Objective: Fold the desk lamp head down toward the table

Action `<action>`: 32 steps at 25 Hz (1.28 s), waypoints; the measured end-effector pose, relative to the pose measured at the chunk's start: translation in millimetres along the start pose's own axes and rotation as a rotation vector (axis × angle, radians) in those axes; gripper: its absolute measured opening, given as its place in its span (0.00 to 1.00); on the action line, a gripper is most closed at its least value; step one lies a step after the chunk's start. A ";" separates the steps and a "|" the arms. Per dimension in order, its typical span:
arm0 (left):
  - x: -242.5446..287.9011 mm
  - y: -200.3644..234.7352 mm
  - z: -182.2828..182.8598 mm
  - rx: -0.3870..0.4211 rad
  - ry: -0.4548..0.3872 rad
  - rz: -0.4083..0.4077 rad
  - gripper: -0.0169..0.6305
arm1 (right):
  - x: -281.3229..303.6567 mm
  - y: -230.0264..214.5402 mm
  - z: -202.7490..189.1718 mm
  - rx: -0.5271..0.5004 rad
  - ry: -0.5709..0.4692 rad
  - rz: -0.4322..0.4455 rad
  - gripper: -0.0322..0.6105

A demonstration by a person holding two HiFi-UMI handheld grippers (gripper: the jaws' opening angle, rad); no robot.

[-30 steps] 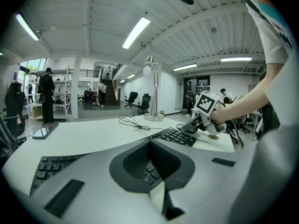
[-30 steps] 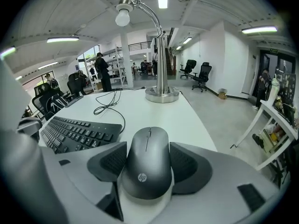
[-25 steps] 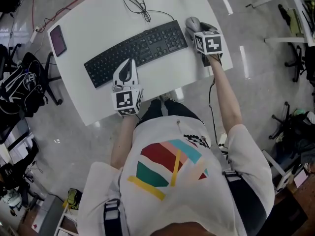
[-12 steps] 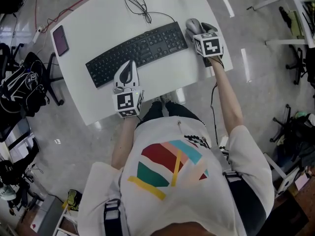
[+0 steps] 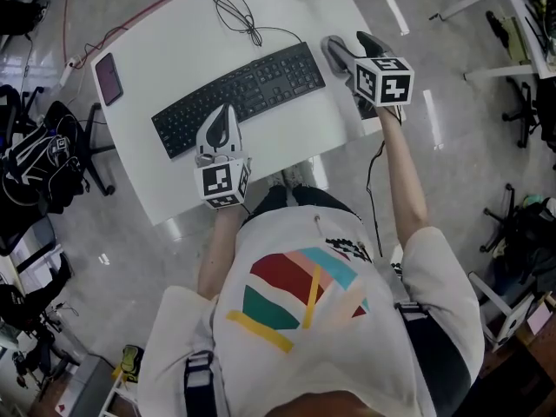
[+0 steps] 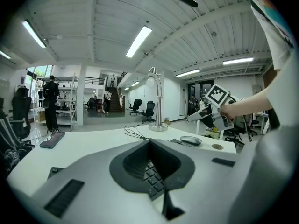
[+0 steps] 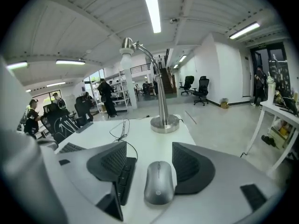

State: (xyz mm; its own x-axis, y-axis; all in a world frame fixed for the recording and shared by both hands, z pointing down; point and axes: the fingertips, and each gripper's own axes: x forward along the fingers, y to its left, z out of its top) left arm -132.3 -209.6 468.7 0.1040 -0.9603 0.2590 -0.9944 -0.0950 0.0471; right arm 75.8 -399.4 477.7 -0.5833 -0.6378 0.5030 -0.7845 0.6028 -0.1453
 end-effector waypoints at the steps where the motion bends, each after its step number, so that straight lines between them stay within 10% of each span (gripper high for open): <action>1: -1.6 1.1 4.2 -0.001 -0.012 0.004 0.09 | -6.7 5.6 9.0 0.005 -0.023 0.016 0.50; 22: -85.0 20.1 88.5 0.017 -0.258 0.152 0.09 | -104.6 217.8 66.7 -0.039 -0.296 0.353 0.50; 32: -120.1 41.7 89.8 0.019 -0.241 0.189 0.09 | -111.2 273.7 58.4 -0.125 -0.293 0.376 0.29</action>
State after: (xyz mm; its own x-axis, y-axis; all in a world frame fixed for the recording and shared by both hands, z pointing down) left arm -188.1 -121.8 352.9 -0.0889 -0.9957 0.0248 -0.9960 0.0889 0.0008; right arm -86.3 -191.5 332.3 -0.8699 -0.4625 0.1716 -0.4877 0.8585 -0.1587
